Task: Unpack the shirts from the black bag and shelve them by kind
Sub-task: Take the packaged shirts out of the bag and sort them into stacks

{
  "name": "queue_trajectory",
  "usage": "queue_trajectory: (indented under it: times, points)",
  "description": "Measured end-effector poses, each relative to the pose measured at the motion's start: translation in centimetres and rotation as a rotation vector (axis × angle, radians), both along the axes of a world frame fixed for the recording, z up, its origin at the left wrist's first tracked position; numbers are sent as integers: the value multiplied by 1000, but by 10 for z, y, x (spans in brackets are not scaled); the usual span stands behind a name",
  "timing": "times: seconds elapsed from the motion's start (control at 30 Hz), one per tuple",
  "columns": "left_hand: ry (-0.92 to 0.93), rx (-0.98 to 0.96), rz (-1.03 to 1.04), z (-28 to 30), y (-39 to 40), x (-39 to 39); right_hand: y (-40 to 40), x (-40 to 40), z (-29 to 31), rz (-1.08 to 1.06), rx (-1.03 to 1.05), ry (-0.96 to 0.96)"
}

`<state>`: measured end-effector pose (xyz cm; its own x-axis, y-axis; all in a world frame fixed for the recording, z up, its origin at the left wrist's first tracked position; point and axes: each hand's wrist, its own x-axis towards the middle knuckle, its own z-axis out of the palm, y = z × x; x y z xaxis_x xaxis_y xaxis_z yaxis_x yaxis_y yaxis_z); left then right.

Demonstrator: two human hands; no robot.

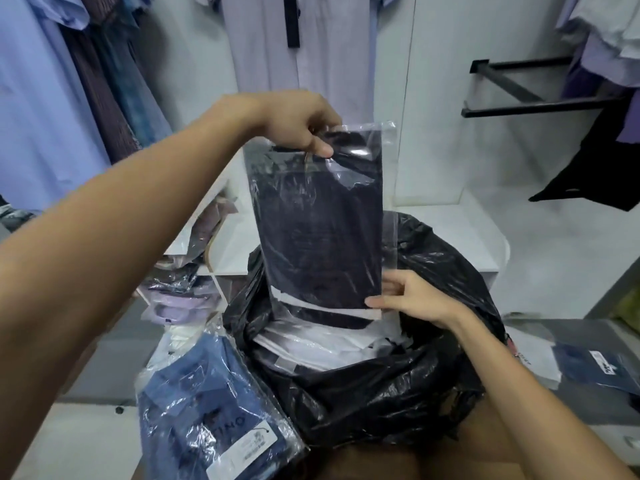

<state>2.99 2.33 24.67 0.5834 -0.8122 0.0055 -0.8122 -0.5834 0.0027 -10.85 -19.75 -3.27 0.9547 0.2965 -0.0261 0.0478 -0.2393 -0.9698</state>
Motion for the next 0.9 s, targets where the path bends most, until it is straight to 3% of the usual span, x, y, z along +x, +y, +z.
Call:
queue_trajectory:
  times: [0.17, 0.33, 0.43, 0.57, 0.67, 0.8, 0.9]
  points:
    - [-134, -120, -101, 34, 3, -7, -11, 12, 13, 85, 417, 204]
    - [-222, -235, -257, 55, 17, -14, 5, 36, 4, -116, 382, 435]
    - [-172, -235, -300, 55, 28, -14, 20, 39, 2, -227, 600, 499]
    - [-66, -222, -187, 51, 54, -8, 36, 45, -5, -311, 719, 435]
    - [113, -232, -76, 43, 87, -1, 35, 50, -5, -397, 841, 378]
    - [173, -148, 57, -7, 134, 12, 16, 60, 25, -499, 622, 186]
    - [156, 71, 134, -63, 157, 20, 7, 68, 56, -599, 453, 9]
